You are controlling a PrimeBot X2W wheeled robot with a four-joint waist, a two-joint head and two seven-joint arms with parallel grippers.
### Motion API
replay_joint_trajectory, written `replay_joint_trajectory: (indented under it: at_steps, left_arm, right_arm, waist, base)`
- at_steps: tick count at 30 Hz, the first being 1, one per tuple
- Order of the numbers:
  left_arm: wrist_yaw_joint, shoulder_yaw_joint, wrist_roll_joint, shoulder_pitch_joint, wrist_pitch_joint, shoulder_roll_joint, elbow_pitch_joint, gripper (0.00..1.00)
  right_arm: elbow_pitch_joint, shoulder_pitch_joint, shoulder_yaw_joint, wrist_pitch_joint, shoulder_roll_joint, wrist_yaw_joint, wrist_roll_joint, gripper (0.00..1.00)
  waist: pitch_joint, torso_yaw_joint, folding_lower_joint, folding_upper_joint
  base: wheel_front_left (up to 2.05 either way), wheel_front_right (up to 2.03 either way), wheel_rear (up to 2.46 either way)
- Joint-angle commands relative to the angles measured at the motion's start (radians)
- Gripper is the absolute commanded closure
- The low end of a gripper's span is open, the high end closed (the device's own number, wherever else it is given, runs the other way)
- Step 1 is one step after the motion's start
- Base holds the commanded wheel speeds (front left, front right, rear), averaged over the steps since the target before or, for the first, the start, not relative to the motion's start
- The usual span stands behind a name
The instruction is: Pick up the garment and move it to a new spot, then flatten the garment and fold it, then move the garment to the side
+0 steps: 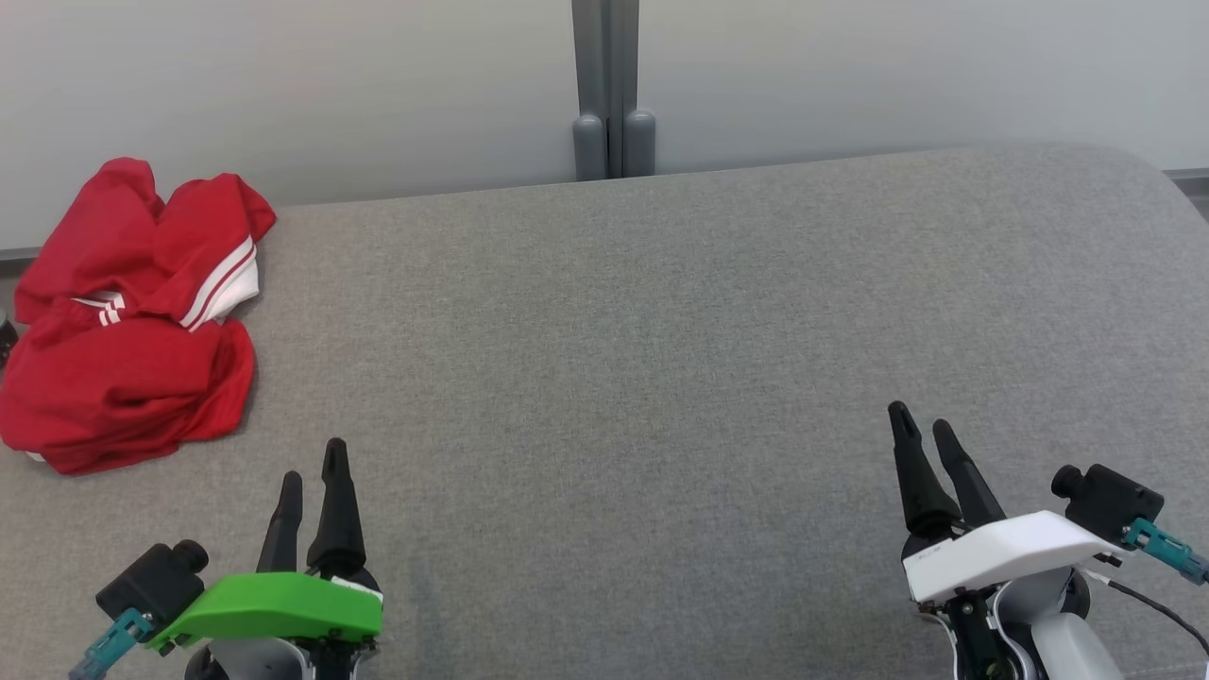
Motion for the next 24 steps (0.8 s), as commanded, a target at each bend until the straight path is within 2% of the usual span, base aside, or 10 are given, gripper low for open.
replay_joint_trajectory:
  at_steps: [1, 24]
  left_arm:
    - [0.007, -0.006, 0.034, 0.005, -0.011, 0.007, -0.015, 0.00]
    - [0.039, -0.053, 0.294, 0.053, -0.076, 0.010, -0.016, 0.00]
  right_arm:
    - [-0.015, -0.003, 0.006, -0.012, -0.005, 0.000, -0.039, 0.00]
    - [0.009, 0.016, 0.051, -0.077, -0.008, 0.000, -0.337, 0.00]
  waist:
    - [0.000, 0.000, 0.0000, -0.0001]
    - [-0.006, 0.011, 0.0000, -0.0001]
  base:
    - [0.00, 0.00, 0.00]
    - [0.00, 0.00, 0.00]
